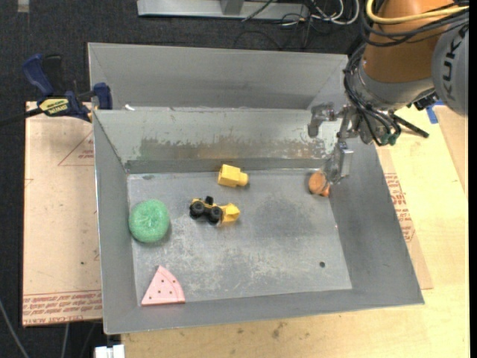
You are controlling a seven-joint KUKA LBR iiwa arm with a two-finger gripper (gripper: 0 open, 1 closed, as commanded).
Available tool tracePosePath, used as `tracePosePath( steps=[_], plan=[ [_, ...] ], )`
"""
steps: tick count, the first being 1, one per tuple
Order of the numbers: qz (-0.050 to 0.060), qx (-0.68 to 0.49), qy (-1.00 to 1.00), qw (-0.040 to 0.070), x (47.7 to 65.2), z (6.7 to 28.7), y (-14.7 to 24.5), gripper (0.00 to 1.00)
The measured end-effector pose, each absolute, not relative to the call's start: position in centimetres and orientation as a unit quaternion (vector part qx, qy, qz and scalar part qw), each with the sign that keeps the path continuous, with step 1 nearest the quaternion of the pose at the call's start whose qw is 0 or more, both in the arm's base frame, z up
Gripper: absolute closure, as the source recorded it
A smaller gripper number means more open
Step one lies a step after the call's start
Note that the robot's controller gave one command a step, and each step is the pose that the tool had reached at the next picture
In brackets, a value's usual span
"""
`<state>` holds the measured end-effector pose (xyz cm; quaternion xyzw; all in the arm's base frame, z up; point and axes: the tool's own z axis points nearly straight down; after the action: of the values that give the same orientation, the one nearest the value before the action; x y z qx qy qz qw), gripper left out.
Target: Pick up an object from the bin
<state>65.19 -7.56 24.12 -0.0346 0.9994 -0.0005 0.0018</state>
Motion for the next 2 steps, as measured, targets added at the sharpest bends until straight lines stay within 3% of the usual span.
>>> tracePosePath(
  steps=[1,2],
  plan=[
    [0.002,-0.045,0.999,0.002,63.6,21.6,-6.3,0.00],
    [-0.001,-0.053,0.999,0.002,64.5,21.7,-3.7,0.00]
  ],
)
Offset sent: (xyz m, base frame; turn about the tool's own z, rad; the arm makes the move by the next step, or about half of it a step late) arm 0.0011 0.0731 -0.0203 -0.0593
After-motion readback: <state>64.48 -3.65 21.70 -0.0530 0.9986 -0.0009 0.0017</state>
